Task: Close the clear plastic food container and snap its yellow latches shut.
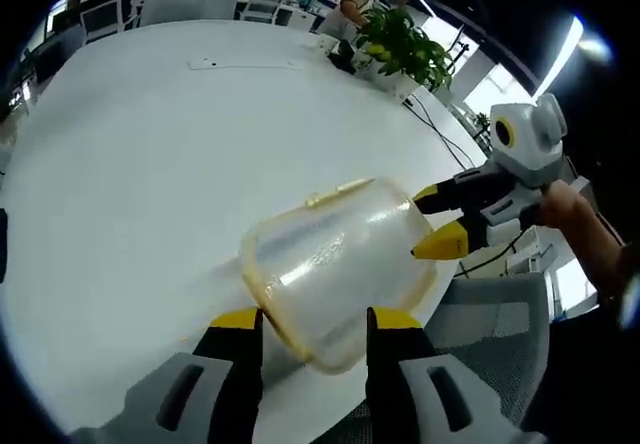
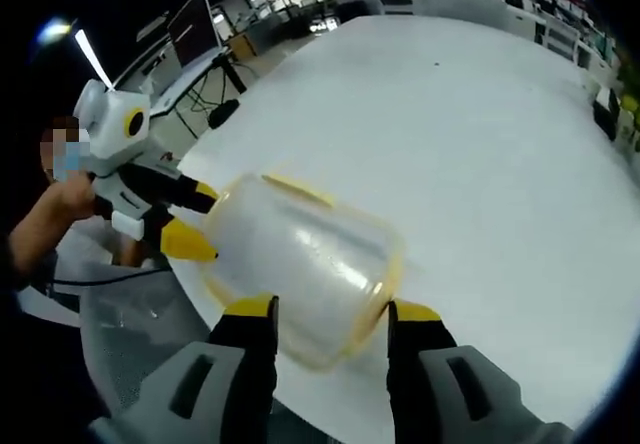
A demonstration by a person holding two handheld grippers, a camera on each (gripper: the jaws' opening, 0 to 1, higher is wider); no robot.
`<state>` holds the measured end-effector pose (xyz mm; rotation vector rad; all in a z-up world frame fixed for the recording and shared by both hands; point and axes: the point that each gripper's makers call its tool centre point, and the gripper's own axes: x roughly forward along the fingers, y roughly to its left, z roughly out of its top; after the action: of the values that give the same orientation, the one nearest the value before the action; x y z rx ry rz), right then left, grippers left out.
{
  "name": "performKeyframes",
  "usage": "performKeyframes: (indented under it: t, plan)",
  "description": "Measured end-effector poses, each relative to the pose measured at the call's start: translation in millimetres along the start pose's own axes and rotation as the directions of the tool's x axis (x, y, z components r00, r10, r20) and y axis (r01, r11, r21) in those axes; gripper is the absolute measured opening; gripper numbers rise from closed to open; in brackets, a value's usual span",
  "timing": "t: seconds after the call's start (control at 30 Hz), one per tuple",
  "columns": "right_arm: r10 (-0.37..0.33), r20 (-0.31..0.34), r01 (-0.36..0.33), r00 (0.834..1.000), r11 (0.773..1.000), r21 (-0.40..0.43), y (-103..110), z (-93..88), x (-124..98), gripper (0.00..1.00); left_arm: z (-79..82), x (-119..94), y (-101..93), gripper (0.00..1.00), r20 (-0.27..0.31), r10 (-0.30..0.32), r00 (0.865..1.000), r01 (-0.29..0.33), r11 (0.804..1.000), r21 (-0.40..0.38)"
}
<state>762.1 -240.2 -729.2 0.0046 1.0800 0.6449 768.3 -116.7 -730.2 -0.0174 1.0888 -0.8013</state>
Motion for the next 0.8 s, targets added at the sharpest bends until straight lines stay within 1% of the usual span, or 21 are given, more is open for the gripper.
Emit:
performKeyframes:
  t: [0.17,0.43,0.67,0.8]
  plan:
    - [0.000,-0.008,0.000,1.000,1.000,0.003,3.0,-2.6,-0.3,0.40,-4.2,-1.4,0.0,0.34,-0.005,-0.001,1.000,0.001,1.000,0.001]
    - [-0.001,-0.002,0.001,1.000,1.000,0.017,4.0,-3.8,-1.1,0.40,-5.1,-1.6,-0.2,0.34,-0.005,-0.007,1.000,0.007,1.000,-0.003]
    - [0.020,0.008,-0.020,1.000,0.999,0.032,3.1,-3.9,-1.2,0.41,-4.5,-1.0,0.6,0.35,-0.003,-0.004,1.000,0.004,1.000,-0.021]
    - [0.032,0.000,-0.032,0.999,0.999,0.012,3.9,-4.8,-1.9,0.41,-4.9,-0.9,0.2,0.35,-0.013,-0.003,1.000,0.002,0.999,-0.034]
